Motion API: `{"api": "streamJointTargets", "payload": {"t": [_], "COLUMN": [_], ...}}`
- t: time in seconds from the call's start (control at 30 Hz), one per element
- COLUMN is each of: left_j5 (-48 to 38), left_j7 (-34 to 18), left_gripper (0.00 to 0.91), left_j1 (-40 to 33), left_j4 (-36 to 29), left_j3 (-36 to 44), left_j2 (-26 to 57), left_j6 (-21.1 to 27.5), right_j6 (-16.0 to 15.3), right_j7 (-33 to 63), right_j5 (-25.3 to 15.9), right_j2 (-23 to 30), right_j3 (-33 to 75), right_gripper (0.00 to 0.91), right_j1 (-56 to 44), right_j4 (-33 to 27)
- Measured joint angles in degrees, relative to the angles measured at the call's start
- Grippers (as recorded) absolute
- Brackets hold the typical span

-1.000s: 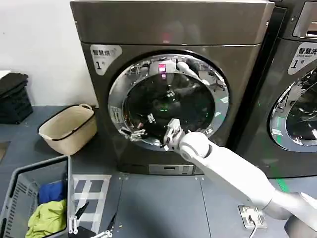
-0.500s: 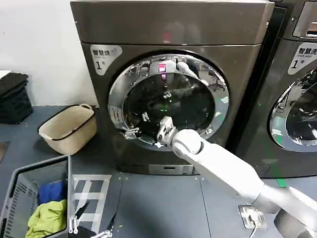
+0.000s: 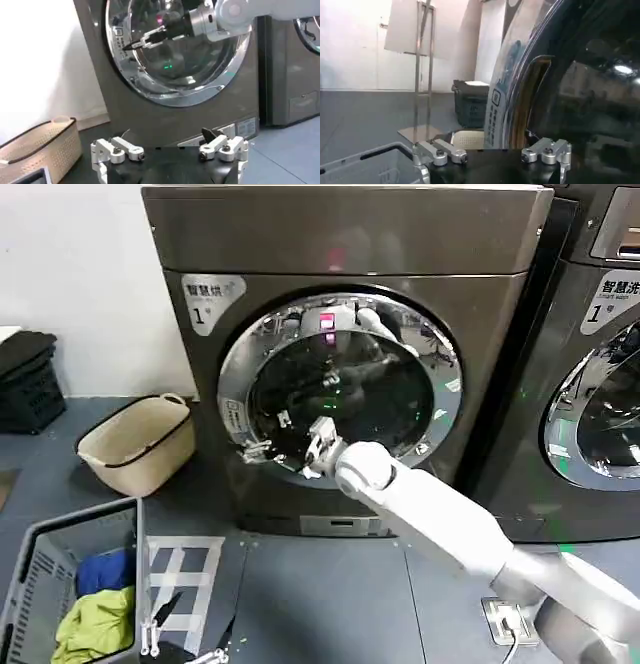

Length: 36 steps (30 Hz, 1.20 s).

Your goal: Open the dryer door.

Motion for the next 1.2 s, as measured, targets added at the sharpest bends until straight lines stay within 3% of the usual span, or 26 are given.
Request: {"api": "streamJointTargets", "payload": {"t": [0.7, 1.2], "left_j5": [-0.50, -9.20], "left_j7": [-0.05, 1.44], "left_gripper": [0.907, 0.907], "left_j1": [-0.56, -3.67], "left_j4": [0.27, 1.88], "left_j3": [-0.12, -4.36], "left_j2": [0.23, 2.18], "left_j6": [0.04, 2.28], "right_j6": [0.63, 0.44], "right_j7": [-3.05, -6.56], "right_j5": [0.05, 3.63], "right_j2": [2.42, -2.42], "right_j3": [-2.04, -3.14], "right_gripper": [0.907, 0.907], "right_j1": [2.20, 1.83], "right_j4": [-3.49, 3.11]}}
